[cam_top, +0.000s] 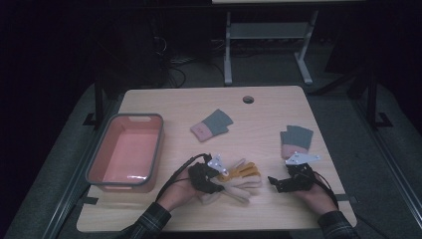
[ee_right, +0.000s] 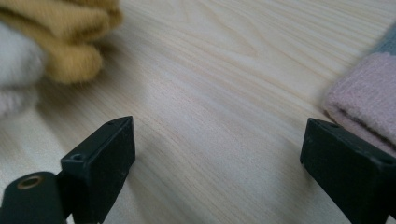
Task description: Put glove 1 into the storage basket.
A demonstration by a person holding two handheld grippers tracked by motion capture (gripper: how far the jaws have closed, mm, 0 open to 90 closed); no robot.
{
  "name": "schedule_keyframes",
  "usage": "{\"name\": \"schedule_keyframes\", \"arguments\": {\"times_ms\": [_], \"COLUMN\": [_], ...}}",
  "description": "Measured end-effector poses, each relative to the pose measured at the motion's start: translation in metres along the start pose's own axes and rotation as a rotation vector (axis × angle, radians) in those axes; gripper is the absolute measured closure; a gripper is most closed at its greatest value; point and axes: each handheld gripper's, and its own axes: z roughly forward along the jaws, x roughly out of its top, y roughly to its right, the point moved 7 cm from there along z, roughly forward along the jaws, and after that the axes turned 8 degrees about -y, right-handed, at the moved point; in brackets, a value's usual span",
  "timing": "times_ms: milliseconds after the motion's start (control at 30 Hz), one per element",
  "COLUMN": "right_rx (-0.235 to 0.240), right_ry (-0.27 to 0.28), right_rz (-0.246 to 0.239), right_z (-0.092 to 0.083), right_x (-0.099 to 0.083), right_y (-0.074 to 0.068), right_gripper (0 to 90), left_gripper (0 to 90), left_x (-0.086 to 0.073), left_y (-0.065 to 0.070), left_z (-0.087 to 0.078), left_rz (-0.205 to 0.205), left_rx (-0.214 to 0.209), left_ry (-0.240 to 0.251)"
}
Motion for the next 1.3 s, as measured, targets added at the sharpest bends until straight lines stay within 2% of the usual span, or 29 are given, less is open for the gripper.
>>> {"name": "schedule_keyframes", "arguments": {"times_ms": [67,233,333,367,400,433,467,567,767,1300], "right_rx": [0.001,0.005,0.005,0.005,0.006,0.004,0.007,0.006,0.008,0.009], "right_ry": [0.000,0.000,0.000,-0.001,-0.002,-0.003,-0.002,-0.003,-0.002,-0.002], "right_rz": [-0.007,-0.004,-0.005,-0.004,-0.003,-0.010,-0.006,-0.011,-0.008,-0.014], "right_z": [0.000,0.000,0.000,0.000,0.000,0.000,0.000,0.000,0.000,0.000], "right_x": [0.000,0.000,0.000,0.000,0.000,-0.001,0.000,-0.001,0.000,-0.001], "right_y": [0.000,-0.001,-0.001,-0.001,-0.001,-0.001,-0.001,-0.001,-0.001,-0.002], "right_gripper": [9.9,9.9,9.9,9.9,9.9,9.9,9.9,9.9,9.9,9.9], "left_gripper": [70.8,71.2,71.2,71.3,71.3,71.3,71.3,71.3,71.3,71.2], "left_x": [0.000,-0.001,-0.002,-0.003,-0.003,-0.003,-0.004,-0.004,-0.006,-0.022], "left_y": [-0.004,-0.011,-0.016,-0.018,-0.019,-0.020,-0.022,-0.027,-0.035,-0.058], "left_z": [-0.007,-0.020,-0.030,-0.034,-0.036,-0.039,-0.042,-0.054,-0.068,-0.117], "left_rz": [-0.018,-0.032,-0.061,-0.055,-0.078,-0.086,-0.075,-0.109,-0.137,-0.202], "left_rx": [0.009,0.015,0.020,0.024,0.020,0.024,0.028,0.037,0.045,0.117], "left_ry": [0.012,0.019,0.035,0.029,0.044,0.048,0.045,0.068,0.076,0.081]}}
